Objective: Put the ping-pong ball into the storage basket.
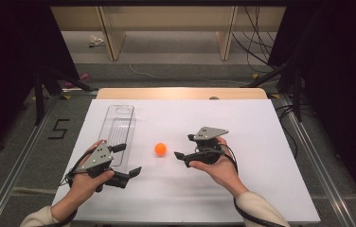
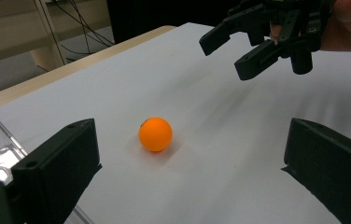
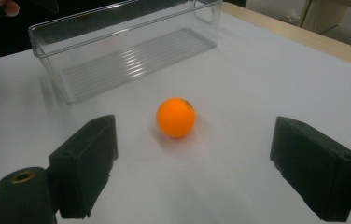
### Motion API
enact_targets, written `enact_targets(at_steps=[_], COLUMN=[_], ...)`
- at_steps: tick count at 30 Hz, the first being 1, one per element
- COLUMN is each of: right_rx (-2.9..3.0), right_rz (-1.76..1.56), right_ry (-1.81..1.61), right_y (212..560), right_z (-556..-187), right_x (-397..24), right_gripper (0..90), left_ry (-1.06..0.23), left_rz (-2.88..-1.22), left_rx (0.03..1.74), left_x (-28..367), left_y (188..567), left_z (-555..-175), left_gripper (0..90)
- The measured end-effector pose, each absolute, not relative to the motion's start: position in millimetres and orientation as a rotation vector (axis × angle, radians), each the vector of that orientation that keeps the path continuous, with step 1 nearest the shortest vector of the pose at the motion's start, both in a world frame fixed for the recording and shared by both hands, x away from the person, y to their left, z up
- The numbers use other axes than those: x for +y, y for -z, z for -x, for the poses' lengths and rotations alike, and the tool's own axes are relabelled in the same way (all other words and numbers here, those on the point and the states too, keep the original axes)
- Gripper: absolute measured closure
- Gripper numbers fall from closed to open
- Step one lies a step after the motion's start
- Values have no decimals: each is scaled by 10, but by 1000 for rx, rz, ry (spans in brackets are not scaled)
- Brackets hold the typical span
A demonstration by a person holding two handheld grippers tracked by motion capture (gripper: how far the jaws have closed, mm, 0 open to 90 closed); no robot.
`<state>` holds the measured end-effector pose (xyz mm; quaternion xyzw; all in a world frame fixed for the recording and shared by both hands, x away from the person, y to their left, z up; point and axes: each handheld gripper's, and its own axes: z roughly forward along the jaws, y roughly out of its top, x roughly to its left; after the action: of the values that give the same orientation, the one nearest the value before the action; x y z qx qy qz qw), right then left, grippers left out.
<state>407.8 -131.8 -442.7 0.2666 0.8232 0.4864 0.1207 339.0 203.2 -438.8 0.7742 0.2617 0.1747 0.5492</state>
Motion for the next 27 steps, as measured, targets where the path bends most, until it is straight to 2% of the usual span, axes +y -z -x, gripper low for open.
enact_targets(at_steps=[27], right_rx=[2417], right_rz=[-794], right_ry=[-1399], right_y=[4493], right_z=[-4241], right_x=[-1138], right_gripper=[160], left_ry=[-414], left_rz=[-1832], left_rx=[618], left_x=[2034], left_y=[4384], left_z=[-3388], left_gripper=[30])
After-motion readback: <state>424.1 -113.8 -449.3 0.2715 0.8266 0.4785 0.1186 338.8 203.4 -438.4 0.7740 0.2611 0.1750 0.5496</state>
